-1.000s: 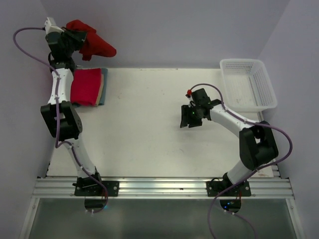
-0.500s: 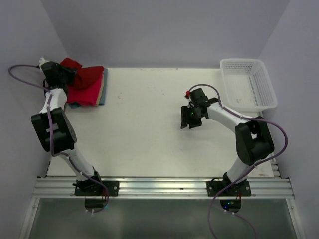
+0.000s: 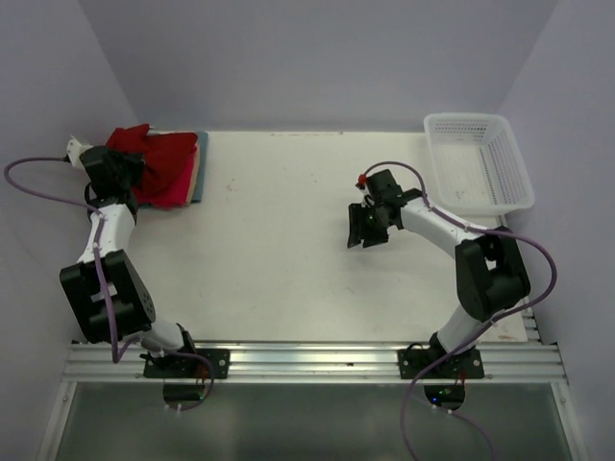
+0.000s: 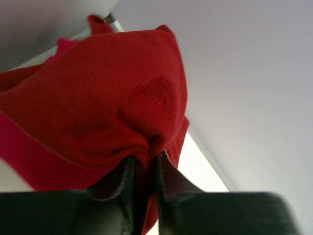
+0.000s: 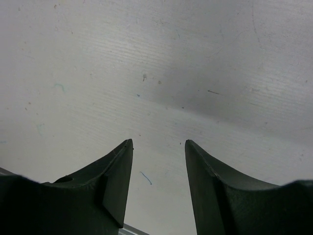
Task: Fold and stack the t-shirts
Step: Neatly place the folded tshirt to the corner
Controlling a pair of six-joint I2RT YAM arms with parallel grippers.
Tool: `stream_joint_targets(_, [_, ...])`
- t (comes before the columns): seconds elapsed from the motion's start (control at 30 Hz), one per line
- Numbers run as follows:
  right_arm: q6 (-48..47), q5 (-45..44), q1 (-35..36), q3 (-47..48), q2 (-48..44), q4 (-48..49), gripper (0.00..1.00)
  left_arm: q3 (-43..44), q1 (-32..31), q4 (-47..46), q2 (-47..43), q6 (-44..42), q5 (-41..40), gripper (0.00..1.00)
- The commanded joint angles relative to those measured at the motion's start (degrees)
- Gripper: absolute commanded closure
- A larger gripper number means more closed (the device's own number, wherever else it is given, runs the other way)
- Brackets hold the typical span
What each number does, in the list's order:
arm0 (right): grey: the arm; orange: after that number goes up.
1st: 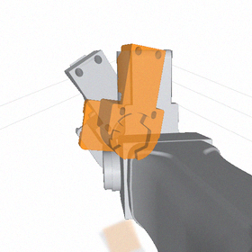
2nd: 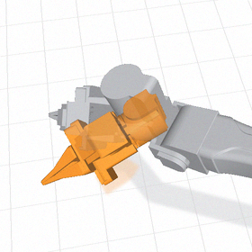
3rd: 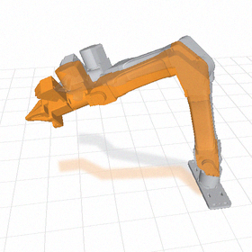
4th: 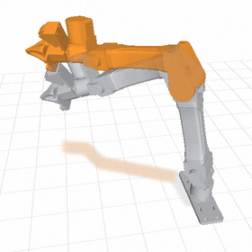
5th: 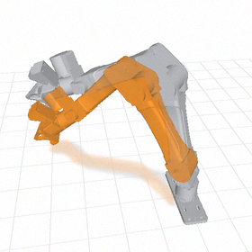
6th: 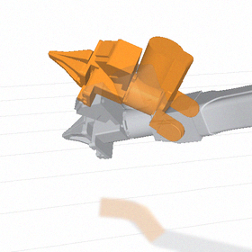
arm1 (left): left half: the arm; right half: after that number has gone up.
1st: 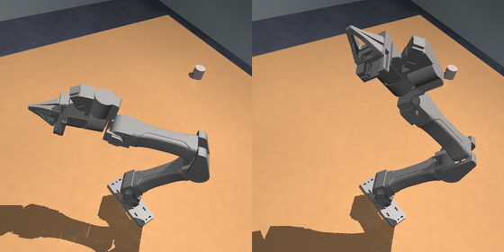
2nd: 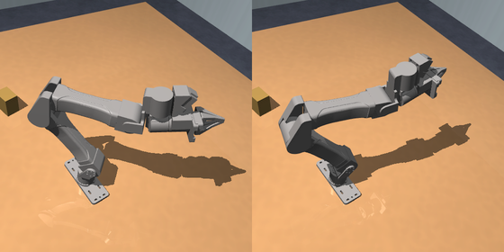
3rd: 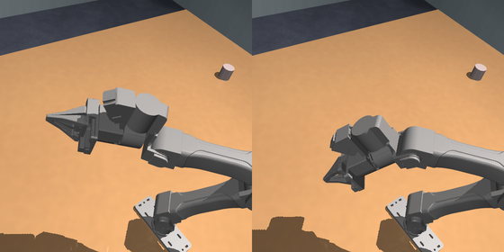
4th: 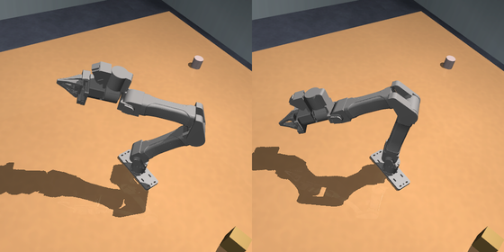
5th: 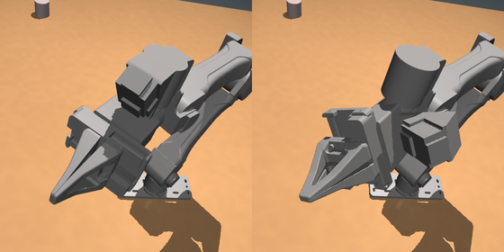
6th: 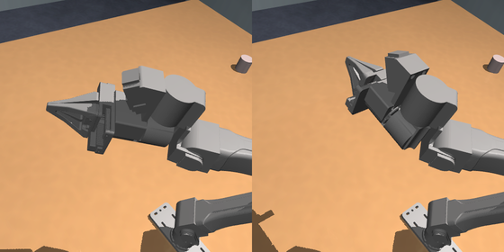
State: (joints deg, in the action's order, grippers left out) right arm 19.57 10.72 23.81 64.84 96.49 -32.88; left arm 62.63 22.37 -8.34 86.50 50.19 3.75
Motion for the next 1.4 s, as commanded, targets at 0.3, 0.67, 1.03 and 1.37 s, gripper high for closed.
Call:
stream_joint_targets(0.3, [0.11,2.37,-0.17,-2.61,-4.11,2.3,0.46,-6.11,0.04,-5.01,-3.16,3.51,2.13,0.0])
stream_joint_targets(0.67, [-0.24,2.64,-0.17,-3.4,-5.79,2.74,0.43,7.64,0.04,3.64,-18.82,-0.01,6.64,0.0])
stream_joint_targets(1.03, [0.11,3.6,-0.17,-4.55,-6.57,3.79,0.43,7.68,0.13,12.47,-24.28,-2.73,14.21,0.0])
stream_joint_targets(1.37, [0.99,3.69,-0.08,-5.33,-11.49,4.49,0.42,2.26,-10.84,19.33,-26.28,-16.07,25.24,0.0])
